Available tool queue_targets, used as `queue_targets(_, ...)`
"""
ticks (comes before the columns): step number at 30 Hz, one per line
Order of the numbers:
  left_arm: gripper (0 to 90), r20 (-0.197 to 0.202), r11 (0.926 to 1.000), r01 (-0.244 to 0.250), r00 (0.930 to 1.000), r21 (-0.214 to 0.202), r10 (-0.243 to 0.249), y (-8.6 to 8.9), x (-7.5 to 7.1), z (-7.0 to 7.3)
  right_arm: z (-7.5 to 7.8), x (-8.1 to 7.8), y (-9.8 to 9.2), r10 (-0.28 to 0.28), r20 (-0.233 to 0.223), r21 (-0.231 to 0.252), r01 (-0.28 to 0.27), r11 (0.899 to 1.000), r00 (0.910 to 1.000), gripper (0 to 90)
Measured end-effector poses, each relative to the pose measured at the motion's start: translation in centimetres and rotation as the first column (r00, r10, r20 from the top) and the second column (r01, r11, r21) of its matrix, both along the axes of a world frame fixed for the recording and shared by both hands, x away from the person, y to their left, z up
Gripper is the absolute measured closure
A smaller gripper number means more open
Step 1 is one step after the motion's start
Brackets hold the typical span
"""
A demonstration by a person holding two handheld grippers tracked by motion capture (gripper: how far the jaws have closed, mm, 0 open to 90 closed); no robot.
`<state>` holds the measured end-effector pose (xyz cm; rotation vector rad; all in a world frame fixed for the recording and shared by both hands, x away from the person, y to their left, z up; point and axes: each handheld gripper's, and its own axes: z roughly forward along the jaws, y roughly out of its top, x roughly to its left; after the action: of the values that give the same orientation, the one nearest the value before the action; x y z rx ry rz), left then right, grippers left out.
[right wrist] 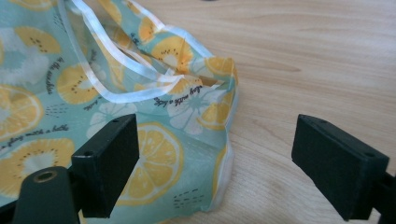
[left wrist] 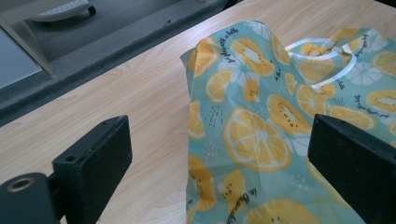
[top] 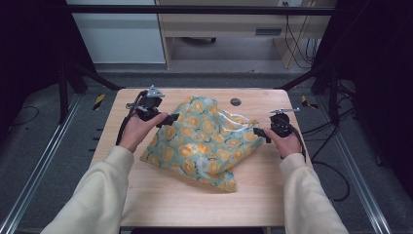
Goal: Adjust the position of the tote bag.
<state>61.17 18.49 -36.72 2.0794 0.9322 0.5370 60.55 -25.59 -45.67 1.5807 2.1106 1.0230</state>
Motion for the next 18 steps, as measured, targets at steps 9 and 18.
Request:
queue_targets(9, 5.9, -0.014, 0.9998, -0.005, 0.9999, -0.021, 0.004, -0.1, 0.3, -0.5, -2.0, 0.9, 1.6, 0.059, -0.057, 0.017, -0.058, 0.998, 0.9966, 21.5)
queue_targets(18, 5.5, -0.023, 0.9999, 0.002, 0.9997, -0.014, -0.003, -0.5, 0.4, -0.8, -1.8, 0.5, 2.7, 0.142, -0.024, -0.010, -0.143, 0.990, 0.9895, 87.9)
